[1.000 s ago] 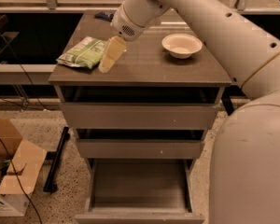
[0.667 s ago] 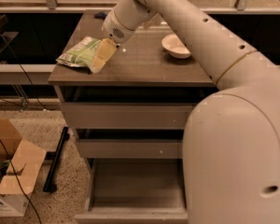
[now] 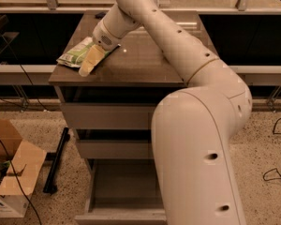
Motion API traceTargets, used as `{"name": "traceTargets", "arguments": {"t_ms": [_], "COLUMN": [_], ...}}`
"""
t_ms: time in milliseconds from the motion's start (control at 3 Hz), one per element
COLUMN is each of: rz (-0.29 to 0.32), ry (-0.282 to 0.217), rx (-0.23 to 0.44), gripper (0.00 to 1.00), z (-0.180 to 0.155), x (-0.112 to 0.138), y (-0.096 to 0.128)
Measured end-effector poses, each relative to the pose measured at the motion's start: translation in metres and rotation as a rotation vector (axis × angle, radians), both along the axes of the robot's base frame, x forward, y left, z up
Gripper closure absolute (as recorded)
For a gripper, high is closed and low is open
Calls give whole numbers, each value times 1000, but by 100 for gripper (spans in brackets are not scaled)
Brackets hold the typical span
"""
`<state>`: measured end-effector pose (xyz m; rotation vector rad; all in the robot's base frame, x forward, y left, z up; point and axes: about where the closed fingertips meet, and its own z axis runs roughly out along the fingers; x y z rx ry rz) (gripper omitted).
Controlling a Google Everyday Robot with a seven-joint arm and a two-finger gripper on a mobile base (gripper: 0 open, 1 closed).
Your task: Place green jalapeno chip bag into bottom drawer
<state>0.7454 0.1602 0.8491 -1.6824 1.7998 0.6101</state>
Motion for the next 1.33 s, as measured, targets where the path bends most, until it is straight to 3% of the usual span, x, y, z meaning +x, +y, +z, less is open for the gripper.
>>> {"name": "traceTargets", "arguments": {"t_ms": [333, 667, 1333], "rz": [3, -11, -33], "ry": [30, 53, 71], "rx": [14, 14, 6], "gripper": [0, 18, 65], "z": [-12, -21, -30], "x": [5, 7, 5], "y": [12, 12, 2]}}
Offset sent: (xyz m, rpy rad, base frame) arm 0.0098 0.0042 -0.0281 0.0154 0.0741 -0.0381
